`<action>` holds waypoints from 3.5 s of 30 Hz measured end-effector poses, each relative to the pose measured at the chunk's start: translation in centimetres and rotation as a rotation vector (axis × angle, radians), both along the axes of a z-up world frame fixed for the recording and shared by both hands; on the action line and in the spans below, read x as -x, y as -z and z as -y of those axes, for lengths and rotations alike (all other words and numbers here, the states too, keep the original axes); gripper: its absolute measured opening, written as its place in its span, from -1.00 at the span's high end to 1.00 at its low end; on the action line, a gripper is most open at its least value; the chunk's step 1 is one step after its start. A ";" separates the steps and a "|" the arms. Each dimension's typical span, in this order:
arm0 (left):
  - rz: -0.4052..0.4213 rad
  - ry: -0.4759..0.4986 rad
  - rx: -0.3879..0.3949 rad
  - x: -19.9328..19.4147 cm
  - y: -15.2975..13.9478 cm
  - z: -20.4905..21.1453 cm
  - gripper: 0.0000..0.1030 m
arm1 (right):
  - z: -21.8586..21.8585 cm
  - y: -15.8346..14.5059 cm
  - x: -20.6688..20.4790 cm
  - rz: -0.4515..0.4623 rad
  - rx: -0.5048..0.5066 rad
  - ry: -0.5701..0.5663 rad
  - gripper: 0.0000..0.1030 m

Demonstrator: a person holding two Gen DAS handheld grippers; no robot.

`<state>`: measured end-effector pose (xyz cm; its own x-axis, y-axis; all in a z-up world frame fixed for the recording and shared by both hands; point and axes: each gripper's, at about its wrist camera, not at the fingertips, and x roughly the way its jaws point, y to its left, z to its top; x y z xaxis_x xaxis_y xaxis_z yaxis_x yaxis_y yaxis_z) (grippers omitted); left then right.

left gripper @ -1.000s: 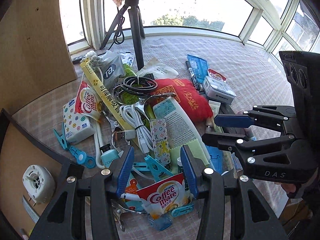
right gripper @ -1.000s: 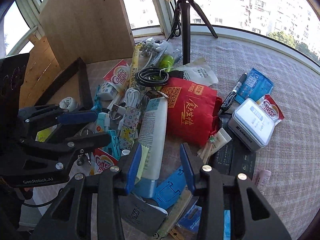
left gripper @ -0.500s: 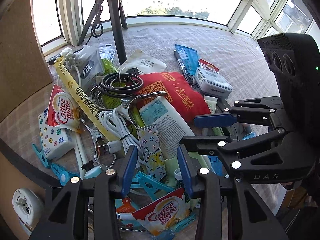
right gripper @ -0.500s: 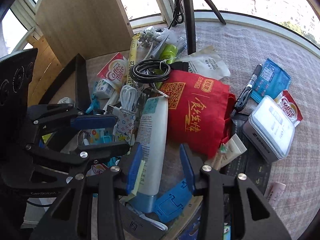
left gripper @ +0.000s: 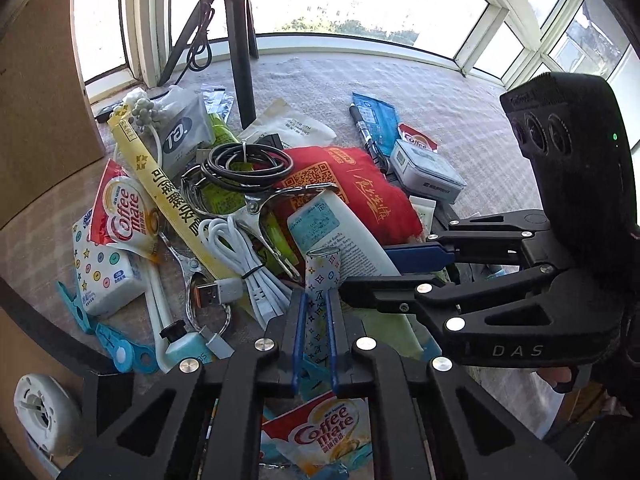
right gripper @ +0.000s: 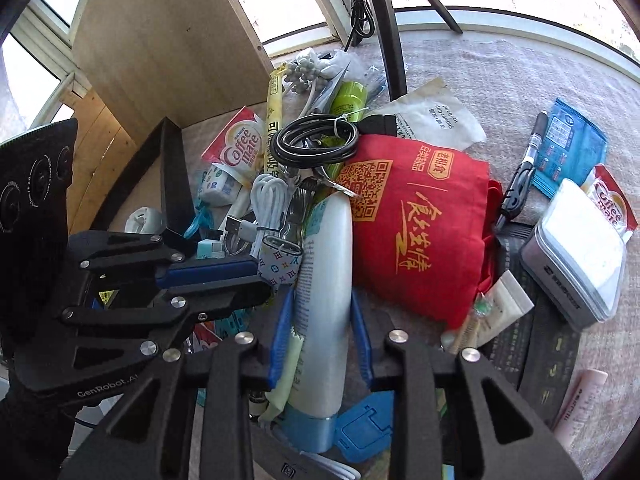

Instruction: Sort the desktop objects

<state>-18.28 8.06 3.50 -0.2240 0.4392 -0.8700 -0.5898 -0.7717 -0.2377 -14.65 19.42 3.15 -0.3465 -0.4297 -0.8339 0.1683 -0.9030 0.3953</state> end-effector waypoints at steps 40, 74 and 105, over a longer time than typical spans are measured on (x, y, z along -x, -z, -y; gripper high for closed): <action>-0.009 -0.049 0.128 1.4 2.0 -1.5 0.44 | -0.8 -1.6 -1.0 -0.055 -0.020 0.053 0.48; -0.245 -0.393 -0.093 -7.0 -11.4 13.2 0.75 | 0.1 -12.7 -6.3 -0.290 -0.009 0.112 0.49; -0.239 -0.762 -0.010 -10.5 -9.4 39.3 0.73 | 33.8 -11.4 -3.1 -0.292 -0.076 -0.273 0.48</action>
